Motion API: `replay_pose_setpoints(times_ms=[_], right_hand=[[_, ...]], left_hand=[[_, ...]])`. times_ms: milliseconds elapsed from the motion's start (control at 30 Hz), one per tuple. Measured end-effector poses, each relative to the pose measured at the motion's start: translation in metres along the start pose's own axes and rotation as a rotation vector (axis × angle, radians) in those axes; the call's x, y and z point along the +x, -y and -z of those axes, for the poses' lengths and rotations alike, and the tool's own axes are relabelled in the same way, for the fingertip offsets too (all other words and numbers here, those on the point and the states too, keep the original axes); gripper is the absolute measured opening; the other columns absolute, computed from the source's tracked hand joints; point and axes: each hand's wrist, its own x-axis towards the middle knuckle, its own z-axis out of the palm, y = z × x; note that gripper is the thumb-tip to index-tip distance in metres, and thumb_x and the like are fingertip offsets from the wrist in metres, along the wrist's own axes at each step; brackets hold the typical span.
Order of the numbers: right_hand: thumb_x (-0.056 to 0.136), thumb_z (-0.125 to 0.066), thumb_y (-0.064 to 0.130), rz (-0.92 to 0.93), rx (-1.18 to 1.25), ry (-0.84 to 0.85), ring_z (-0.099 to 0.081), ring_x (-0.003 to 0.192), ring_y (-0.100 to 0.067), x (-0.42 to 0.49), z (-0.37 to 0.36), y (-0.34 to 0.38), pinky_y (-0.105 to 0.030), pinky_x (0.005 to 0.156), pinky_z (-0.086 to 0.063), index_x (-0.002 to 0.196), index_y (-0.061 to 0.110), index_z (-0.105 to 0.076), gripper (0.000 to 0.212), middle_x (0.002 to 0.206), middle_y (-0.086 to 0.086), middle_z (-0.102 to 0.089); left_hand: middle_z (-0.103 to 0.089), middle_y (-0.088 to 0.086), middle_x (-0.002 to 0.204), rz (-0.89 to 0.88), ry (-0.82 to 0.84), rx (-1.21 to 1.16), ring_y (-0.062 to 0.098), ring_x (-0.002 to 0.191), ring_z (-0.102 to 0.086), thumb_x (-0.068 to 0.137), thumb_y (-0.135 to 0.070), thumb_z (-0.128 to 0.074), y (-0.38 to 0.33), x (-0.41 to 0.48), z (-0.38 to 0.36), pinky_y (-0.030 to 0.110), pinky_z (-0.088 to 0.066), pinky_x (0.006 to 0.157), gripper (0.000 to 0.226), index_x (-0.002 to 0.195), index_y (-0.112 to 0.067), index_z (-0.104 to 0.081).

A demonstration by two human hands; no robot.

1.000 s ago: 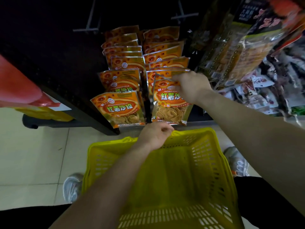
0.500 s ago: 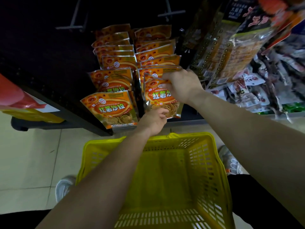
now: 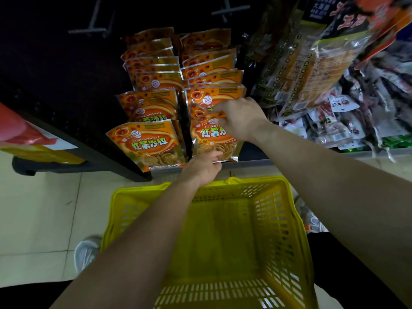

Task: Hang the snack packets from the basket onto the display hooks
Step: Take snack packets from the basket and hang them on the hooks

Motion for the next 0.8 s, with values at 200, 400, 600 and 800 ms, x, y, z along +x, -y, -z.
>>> replay_pose_setpoints(times_ms=[200,400,600,800], right_hand=[[0.095,-0.058,0.041,0.014,-0.016,0.021,-0.056,0.119,-0.03,0.0,0.0,0.003,-0.043,0.107,-0.033,0.127,0.034,-0.06,0.033,0.127,-0.003,-0.064],[0.095,-0.057,0.042,-0.025,-0.009,0.049,-0.057,0.118,-0.03,0.005,0.0,0.004,-0.045,0.107,-0.032,0.128,0.035,-0.058,0.034,0.125,-0.003,-0.064],[0.09,-0.061,0.045,-0.026,-0.057,0.076,-0.054,0.12,-0.031,0.004,-0.003,0.009,-0.048,0.104,-0.035,0.132,0.028,-0.05,0.047,0.128,-0.006,-0.06],[0.074,-0.074,0.052,0.032,-0.178,0.011,-0.044,0.127,-0.03,-0.001,-0.002,0.009,-0.051,0.106,-0.032,0.137,0.028,-0.043,0.074,0.134,-0.006,-0.05]], left_hand=[[-0.052,-0.006,0.148,-0.008,0.004,-0.022,0.02,0.133,-0.049,0.1,-0.036,-0.049,0.004,0.005,0.001,0.042,-0.039,0.111,0.045,0.144,-0.036,-0.048],[-0.053,-0.006,0.147,-0.006,0.045,-0.037,0.018,0.134,-0.048,0.098,-0.038,-0.053,0.006,0.004,0.001,0.042,-0.038,0.112,0.047,0.145,-0.035,-0.048],[-0.058,-0.005,0.141,-0.038,-0.059,-0.117,0.015,0.127,-0.055,0.099,-0.034,-0.055,0.015,-0.008,0.009,0.038,-0.045,0.107,0.046,0.145,-0.033,-0.049],[-0.057,-0.003,0.142,-0.04,-0.097,-0.153,0.014,0.126,-0.056,0.098,-0.033,-0.057,0.01,-0.014,0.005,0.039,-0.047,0.106,0.048,0.146,-0.036,-0.047]])
